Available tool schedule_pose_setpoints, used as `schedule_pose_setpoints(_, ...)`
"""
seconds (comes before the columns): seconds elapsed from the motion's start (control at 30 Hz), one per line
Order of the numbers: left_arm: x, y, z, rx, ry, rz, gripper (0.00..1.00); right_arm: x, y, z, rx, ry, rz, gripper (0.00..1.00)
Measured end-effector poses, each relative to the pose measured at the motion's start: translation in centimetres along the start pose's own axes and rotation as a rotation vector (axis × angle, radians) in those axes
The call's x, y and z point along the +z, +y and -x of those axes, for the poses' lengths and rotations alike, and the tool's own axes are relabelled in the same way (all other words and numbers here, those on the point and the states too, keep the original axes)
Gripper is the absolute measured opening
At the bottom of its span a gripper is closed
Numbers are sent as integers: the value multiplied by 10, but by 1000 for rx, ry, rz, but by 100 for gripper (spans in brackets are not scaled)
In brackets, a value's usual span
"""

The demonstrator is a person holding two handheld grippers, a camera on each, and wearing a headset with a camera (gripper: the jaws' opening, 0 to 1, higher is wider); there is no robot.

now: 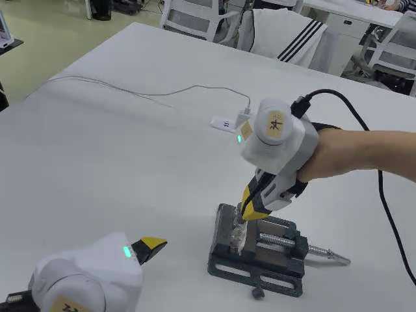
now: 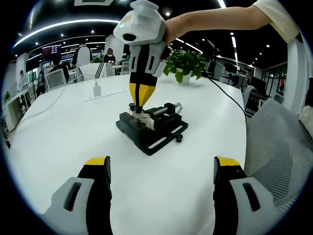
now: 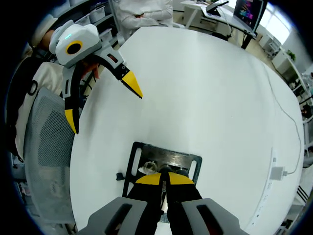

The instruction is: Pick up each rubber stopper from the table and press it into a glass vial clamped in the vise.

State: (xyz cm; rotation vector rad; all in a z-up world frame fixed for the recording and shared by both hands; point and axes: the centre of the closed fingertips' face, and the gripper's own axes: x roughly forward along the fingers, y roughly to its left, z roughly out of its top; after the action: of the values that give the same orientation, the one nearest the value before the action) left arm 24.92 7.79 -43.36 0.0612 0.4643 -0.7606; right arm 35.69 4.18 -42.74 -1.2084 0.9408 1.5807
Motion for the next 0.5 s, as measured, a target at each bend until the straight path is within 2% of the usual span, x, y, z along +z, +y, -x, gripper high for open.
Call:
schedule_pose_setpoints(0.27,-1,0,-1,-6,4,2,85,0,1,0,30,-5,-29,0)
schedule_pose_setpoints(0.5,-2,-1,-1,-8,6,4,84,1,1,0,29,-4,-22,0)
